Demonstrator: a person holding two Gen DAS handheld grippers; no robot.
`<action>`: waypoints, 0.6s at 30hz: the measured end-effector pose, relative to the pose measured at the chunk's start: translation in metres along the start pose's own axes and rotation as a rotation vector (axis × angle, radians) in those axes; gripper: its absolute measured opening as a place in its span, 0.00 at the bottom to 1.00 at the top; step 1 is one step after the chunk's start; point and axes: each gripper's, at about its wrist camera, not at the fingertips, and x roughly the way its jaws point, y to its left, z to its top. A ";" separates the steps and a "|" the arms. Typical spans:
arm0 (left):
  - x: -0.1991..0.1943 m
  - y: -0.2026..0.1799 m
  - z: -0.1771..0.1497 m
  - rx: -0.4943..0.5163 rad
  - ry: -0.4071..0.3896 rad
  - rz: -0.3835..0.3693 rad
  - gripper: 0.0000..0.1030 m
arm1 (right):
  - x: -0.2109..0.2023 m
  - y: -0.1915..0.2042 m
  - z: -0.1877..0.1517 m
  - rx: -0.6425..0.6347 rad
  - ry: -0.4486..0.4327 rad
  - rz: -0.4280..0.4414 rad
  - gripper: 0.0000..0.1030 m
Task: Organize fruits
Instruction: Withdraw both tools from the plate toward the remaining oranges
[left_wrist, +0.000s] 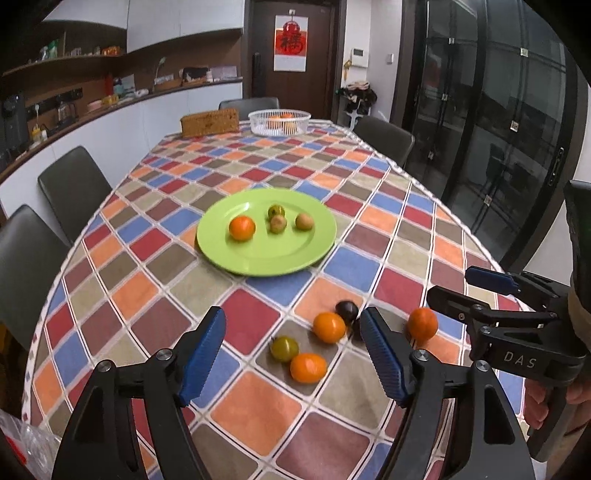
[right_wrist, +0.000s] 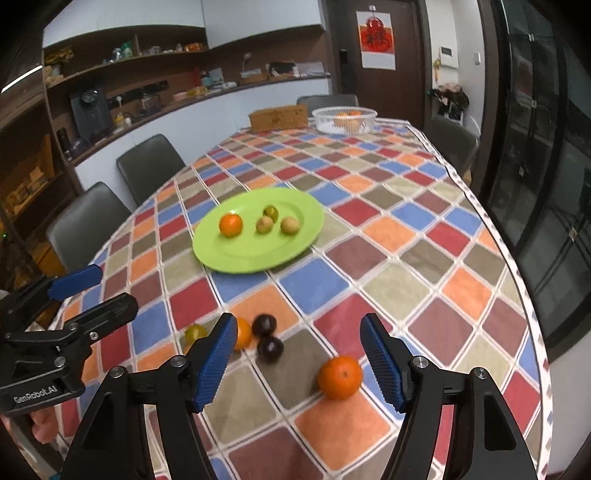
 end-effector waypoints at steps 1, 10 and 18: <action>0.003 0.000 -0.003 -0.003 0.012 0.002 0.72 | 0.001 -0.001 -0.003 0.005 0.007 -0.004 0.67; 0.027 0.001 -0.025 -0.017 0.100 -0.001 0.72 | 0.018 -0.008 -0.026 0.018 0.083 -0.040 0.67; 0.050 0.000 -0.039 -0.009 0.164 0.004 0.72 | 0.031 -0.015 -0.037 0.019 0.129 -0.079 0.67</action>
